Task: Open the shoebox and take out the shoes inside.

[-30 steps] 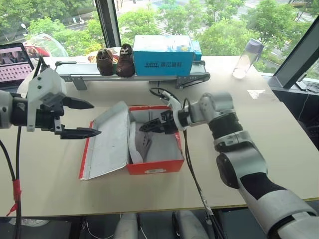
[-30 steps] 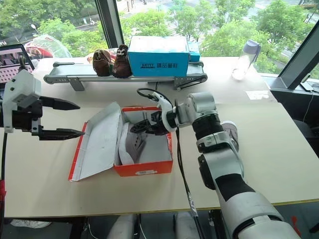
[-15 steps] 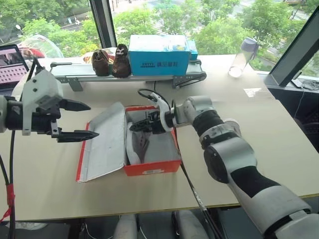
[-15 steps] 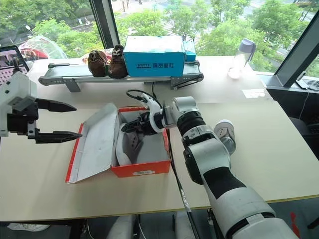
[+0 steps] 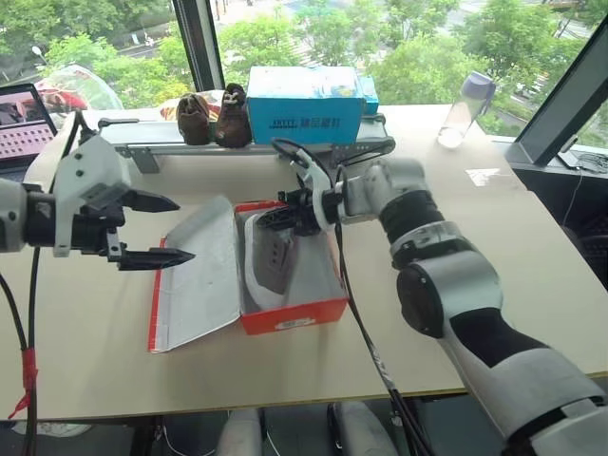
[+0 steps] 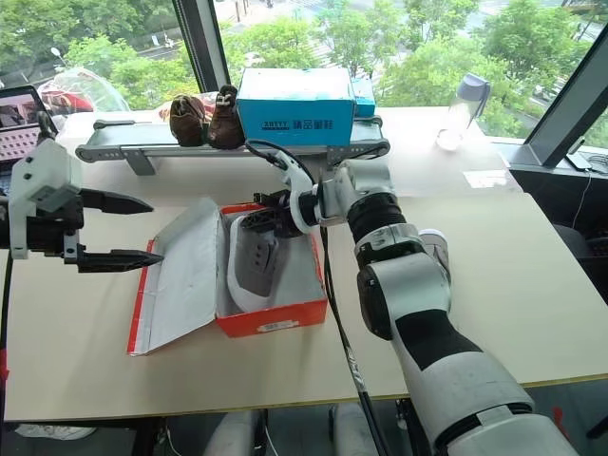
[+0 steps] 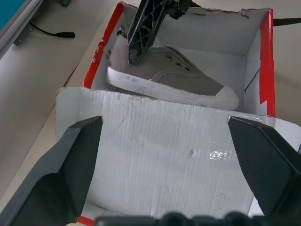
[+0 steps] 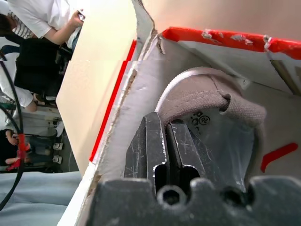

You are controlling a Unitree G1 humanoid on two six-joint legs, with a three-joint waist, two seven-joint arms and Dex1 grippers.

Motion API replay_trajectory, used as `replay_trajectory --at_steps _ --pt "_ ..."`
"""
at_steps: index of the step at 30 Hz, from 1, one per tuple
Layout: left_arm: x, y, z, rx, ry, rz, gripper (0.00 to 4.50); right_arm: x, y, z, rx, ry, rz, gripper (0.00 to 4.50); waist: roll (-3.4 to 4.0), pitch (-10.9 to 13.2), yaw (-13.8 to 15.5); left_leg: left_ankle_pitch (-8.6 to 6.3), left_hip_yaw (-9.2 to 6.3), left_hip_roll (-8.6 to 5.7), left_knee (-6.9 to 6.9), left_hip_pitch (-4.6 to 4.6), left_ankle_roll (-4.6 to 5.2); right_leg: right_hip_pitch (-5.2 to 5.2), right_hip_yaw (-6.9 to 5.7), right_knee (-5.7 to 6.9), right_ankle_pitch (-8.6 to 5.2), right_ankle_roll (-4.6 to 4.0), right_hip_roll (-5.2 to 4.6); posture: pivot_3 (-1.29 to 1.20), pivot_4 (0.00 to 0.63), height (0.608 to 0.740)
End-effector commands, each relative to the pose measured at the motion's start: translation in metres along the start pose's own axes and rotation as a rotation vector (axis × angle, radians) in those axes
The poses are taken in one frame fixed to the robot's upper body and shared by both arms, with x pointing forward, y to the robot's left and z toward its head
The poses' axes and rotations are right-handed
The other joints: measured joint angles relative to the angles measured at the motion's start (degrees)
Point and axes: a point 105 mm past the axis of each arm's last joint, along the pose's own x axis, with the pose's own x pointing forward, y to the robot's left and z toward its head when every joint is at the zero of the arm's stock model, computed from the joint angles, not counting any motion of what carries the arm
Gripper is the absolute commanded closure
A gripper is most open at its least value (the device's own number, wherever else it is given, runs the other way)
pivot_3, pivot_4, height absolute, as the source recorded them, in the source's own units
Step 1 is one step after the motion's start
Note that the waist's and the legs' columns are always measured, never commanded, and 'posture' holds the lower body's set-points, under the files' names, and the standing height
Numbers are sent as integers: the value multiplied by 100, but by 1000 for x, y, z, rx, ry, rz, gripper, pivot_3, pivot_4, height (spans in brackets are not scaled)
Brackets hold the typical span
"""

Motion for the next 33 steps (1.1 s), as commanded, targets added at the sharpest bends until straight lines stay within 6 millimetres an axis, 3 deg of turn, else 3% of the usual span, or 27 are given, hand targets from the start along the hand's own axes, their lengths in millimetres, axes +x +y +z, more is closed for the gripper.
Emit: replay_trajectory --at_steps 1,7,9,12,15,18,27,33 --pt "-1 5 8 53 -16 11 0 -35 50 36 -52 -109 115 4480 0 0 14 0 -1 0 0 -2 0 0 -1 -2 0 0 0 0 150 740" --pt "6 14 9 81 -21 -7 0 -93 83 67 -88 -261 147 4480 0 0 34 0 1 0 -7 -2 0 -2 0 -7 0 -1 0 0 150 740" --pt "8 16 9 90 -24 -15 0 -111 79 74 -118 -319 79 4480 0 0 54 0 1 -1 -9 -4 0 -1 0 -15 1 -1 -1 0 150 740" --pt "15 18 11 101 -34 -34 0 -154 64 89 -173 -443 -101 4480 -1 0 97 0 2 -3 -10 -7 0 -1 0 -22 1 -1 -3 0 150 740" --pt "18 19 11 108 -41 -44 0 -176 54 91 -192 -480 -201 4480 0 0 126 0 3 -4 -11 -8 0 -3 1 -25 0 0 -4 0 150 740" --pt "26 22 12 116 -50 -63 0 -184 24 73 -123 -428 -333 4480 -1 0 113 0 7 -3 -15 -8 0 -8 9 -23 1 -1 -2 0 150 740" --pt "32 21 11 121 -56 -84 0 -189 -55 19 108 -340 -501 4480 1 1 56 1 14 -5 -12 -11 2 -14 24 -12 1 -1 0 0 150 740" --pt "26 19 6 104 -36 -67 0 -206 -88 -4 204 -321 -601 4480 1 1 84 1 14 -6 -9 -14 2 -15 24 -15 1 0 -1 0 150 740"
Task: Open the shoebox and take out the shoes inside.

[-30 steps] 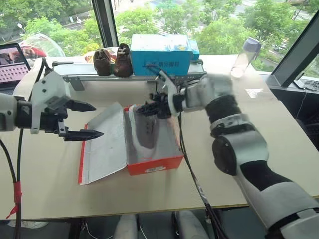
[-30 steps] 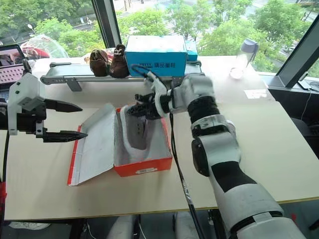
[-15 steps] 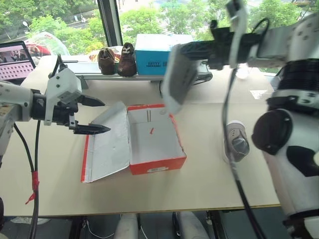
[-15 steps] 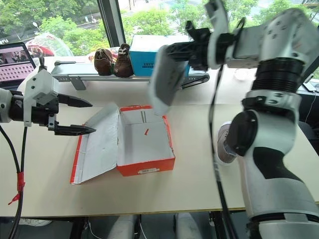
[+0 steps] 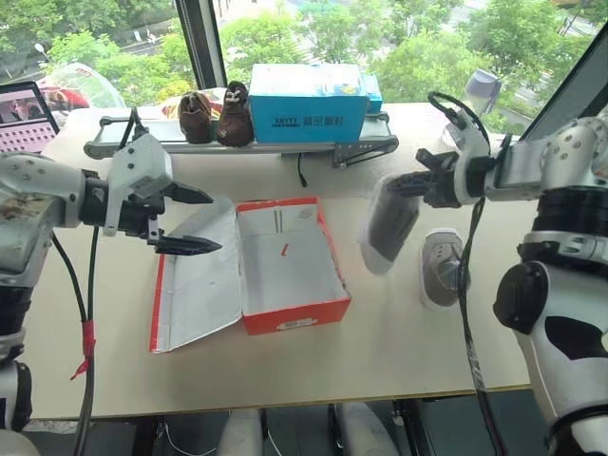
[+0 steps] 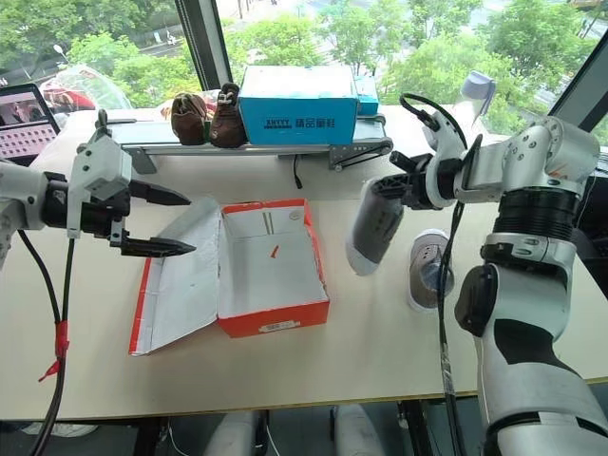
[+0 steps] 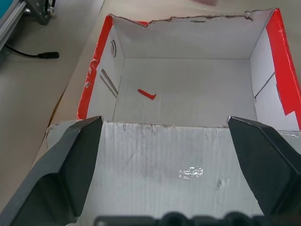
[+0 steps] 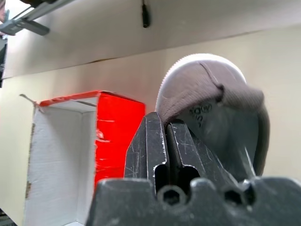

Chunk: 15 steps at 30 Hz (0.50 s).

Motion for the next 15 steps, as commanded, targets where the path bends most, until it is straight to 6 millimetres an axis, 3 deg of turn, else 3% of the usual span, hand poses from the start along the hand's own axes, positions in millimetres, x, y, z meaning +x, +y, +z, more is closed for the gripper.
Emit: replay_trajectory --at_steps 1,6,10,11,15 --pt "-12 -1 6 31 7 38 0 -7 -18 2 4 -31 -45 4480 0 0 13 0 0 0 0 1 0 0 0 0 0 0 0 0 150 740" --pt "-15 -5 4 20 17 54 0 16 -41 -16 -5 19 -105 4480 -2 -1 1 0 1 2 0 6 0 5 1 -2 -1 1 2 0 150 740" --pt "-19 -5 4 20 26 68 0 37 -40 -24 -47 46 -105 4480 -1 -1 -19 0 1 1 0 12 0 11 2 -2 -1 1 2 0 150 740" --pt "-20 -5 4 20 28 73 0 42 -38 -25 -57 52 -98 3836 -1 0 -25 0 1 1 0 12 0 11 3 -2 -1 1 2 0 150 740" --pt "-24 -8 4 12 34 83 0 53 -20 -23 -94 57 -32 2665 -1 0 -56 0 1 0 -1 12 0 11 3 -3 -1 2 1 0 150 740"
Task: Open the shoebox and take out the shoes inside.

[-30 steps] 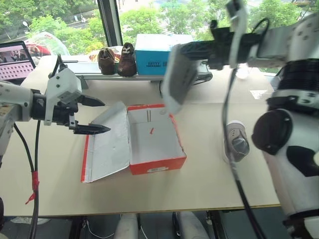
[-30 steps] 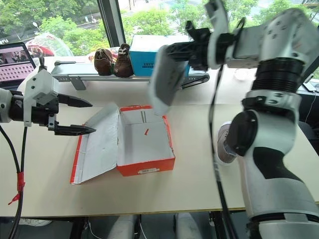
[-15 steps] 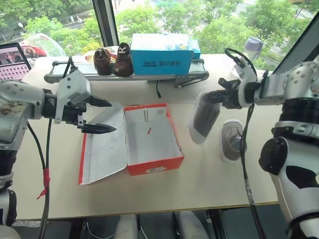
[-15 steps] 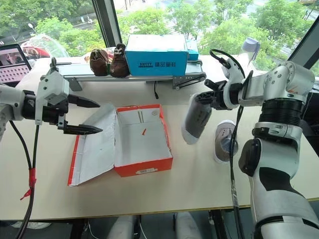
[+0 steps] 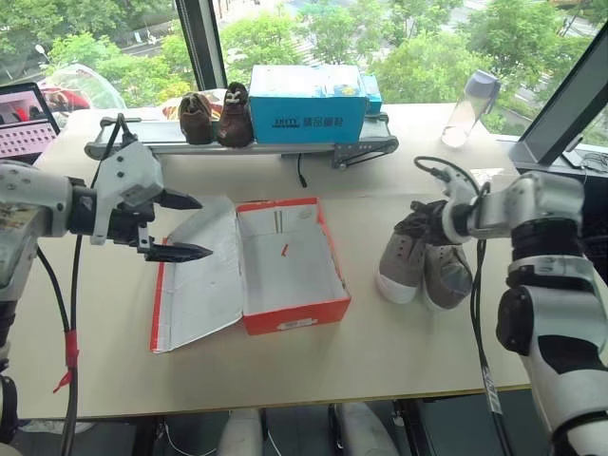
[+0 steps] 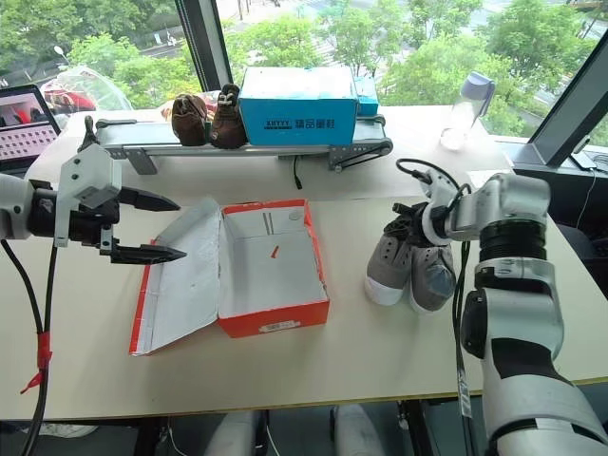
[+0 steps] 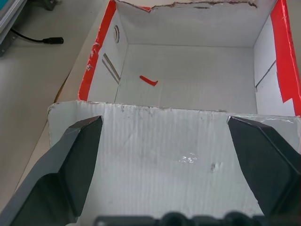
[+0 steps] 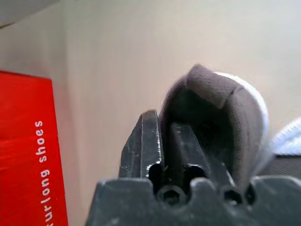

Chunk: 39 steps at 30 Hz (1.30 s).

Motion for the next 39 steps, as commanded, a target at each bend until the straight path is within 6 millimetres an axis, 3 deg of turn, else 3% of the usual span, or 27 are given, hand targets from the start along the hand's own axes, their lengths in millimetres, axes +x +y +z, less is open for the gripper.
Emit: replay_trajectory --at_steps 1,5,8,12,14,16,18,21,25,28,29,32,36,39 --pt "-14 -1 10 31 -11 39 0 -5 24 21 -69 -61 65 2274 0 0 -14 0 0 0 1 0 0 0 0 1 1 1 0 0 150 740" --pt "-14 -5 12 5 -73 56 0 -21 40 36 -113 -111 106 866 0 0 -39 0 0 0 3 1 0 1 0 3 1 2 0 0 150 740" --pt "-12 -9 12 -39 -183 98 0 -44 50 52 -177 -168 98 43 2 1 -33 0 1 1 -2 1 0 0 2 -1 1 2 0 0 150 740" --pt "-24 3 13 -151 -423 266 0 -80 65 76 -304 -349 125 43 3 2 -10 0 5 1 0 0 0 -4 7 1 2 2 -2 0 150 740" --pt "-34 10 11 -247 -590 361 0 -93 55 88 -488 -522 12 43 -5 0 17 0 2 6 5 1 0 0 1 -1 2 2 4 0 150 740" --pt "-38 19 -6 -368 -692 542 0 -102 41 93 -633 -663 -151 43 -22 -13 41 -1 2 5 4 15 1 19 2 -10 2 5 2 0 150 740" --pt "-37 20 -22 -442 -730 711 0 -105 23 90 -612 -707 -238 43 -24 -24 69 -7 10 4 0 44 6 50 9 -31 -1 26 -4 0 150 740" --pt "-33 18 -31 -508 -741 896 0 -115 4 85 -637 -824 -295 43 -28 -23 107 -6 29 0 13 38 6 46 36 -41 31 29 -6 0 150 740" --pt "-27 2 -40 -467 -648 1109 0 -125 1 43 -511 -1052 -231 43 -50 -45 153 -5 33 -1 28 29 5 50 48 -50 46 41 -5 0 150 740" --pt "-33 -19 -58 -446 -542 1165 0 -122 19 -9 -617 -1049 -185 43 -47 -50 150 -9 45 -3 17 39 3 50 67 -48 44 44 -5 0 150 740" --pt "-29 -31 -61 -421 -492 1167 0 -120 22 -32 -632 -1038 -180 43 -43 -53 133 -9 45 -3 15 40 3 50 67 -49 44 44 -5 0 150 740" --pt "-17 -55 -64 -406 -436 1166 0 -117 22 -73 -622 -993 -179 43 -43 -79 116 -14 59 2 -3 49 -1 47 79 -53 40 39 -6 0 150 740" --pt "-15 -74 -74 -404 -391 1191 0 -114 23 -102 -603 -949 -170 43 -50 -86 89 -37 88 9 23 85 -43 81 90 -61 10 40 -9 0 150 740" --pt "-19 -89 -92 -457 -339 1271 0 -111 19 -118 -574 -919 -209 43 -54 -104 55 -46 92 21 17 135 -56 123 89 -83 16 24 -9 0 150 740"
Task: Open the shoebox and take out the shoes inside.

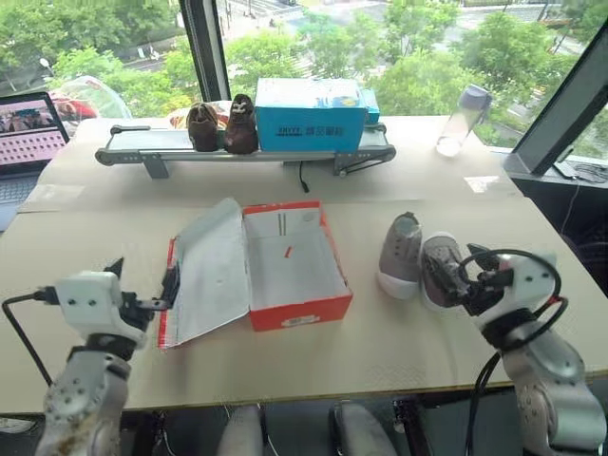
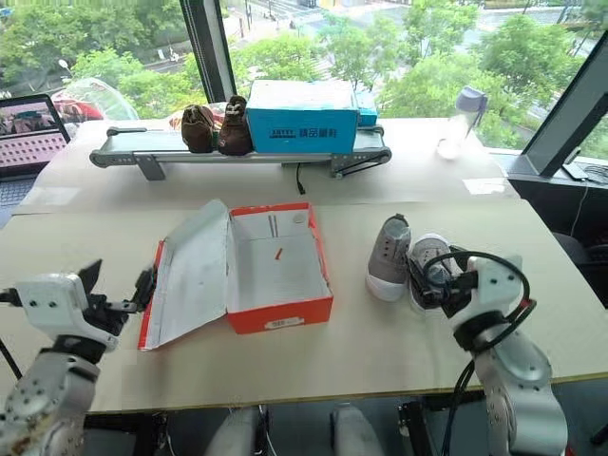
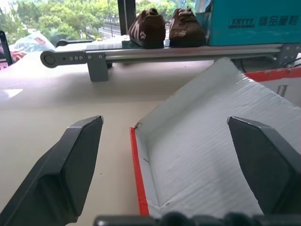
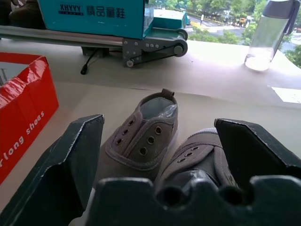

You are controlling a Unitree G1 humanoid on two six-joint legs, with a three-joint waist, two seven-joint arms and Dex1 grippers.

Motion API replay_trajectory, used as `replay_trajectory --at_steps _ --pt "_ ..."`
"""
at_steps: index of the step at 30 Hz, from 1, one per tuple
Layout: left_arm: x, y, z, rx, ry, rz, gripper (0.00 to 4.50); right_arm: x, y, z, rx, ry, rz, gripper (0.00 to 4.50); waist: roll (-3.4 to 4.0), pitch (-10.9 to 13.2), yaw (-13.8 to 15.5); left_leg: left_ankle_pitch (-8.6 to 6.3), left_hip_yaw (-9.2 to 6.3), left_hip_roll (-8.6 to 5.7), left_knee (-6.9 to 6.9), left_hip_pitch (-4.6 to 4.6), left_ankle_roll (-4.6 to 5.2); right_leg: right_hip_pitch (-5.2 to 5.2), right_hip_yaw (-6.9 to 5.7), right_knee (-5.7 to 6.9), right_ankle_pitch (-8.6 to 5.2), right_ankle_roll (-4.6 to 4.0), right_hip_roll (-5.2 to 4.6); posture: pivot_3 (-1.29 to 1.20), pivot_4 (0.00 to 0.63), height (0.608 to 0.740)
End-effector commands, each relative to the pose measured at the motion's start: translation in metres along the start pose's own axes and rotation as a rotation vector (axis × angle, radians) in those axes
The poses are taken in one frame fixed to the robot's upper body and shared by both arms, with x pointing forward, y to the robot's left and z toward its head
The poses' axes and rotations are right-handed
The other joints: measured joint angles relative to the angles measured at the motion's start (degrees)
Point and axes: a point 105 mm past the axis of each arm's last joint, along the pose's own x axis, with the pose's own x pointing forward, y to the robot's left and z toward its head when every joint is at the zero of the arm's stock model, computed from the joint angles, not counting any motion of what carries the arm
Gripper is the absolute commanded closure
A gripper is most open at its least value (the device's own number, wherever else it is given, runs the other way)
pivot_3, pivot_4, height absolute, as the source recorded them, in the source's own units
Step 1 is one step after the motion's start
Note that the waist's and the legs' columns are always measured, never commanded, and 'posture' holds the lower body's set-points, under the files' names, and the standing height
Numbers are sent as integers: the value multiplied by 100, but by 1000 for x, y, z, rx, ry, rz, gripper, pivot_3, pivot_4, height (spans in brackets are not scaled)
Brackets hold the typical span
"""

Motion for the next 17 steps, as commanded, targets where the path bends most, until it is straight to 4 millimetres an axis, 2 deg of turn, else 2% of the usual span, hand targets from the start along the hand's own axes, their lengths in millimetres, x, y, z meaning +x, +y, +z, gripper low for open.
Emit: replay_trajectory --at_steps 1,2,5,8,11,14,17 --pt "-19 4 -5 49 -8 73 0 -10 7 2 -9 -25 -33 43 1 -10 -44 -3 0 4 -9 24 -4 6 -1 -21 -1 -2 -1 0 150 740" --pt "-22 1 -9 59 2 63 0 -12 8 -1 -1 -14 -44 43 6 -17 -82 -5 -1 16 -13 29 -6 9 -6 -59 -1 -4 1 0 150 740" --pt "-33 -8 -33 4 71 80 0 -17 8 -42 42 135 -92 43 54 -62 -144 -17 0 54 -37 -20 -12 10 -39 -204 2 -10 8 0 150 740" --pt "-37 -15 -48 -19 100 80 0 -15 11 -59 77 175 -114 43 60 -87 -171 -21 46 87 -37 -64 -6 10 -31 -263 5 -14 -12 0 150 740" --pt "-39 -20 -54 -25 105 62 0 -12 11 -64 111 177 -144 43 58 -90 -151 -30 98 87 -44 -103 11 -10 -36 -260 10 -20 -73 0 150 740" --pt "-36 -21 -61 -2 98 73 0 -12 14 -69 117 173 -151 43 63 -98 -121 -31 146 83 -41 -92 13 -47 -35 -245 19 -17 -88 0 150 740" --pt "-30 -22 -55 6 68 76 0 -14 14 -71 124 169 -170 43 56 -101 -104 -30 156 71 -32 -91 14 -71 -34 -202 25 -7 -89 0 150 740"
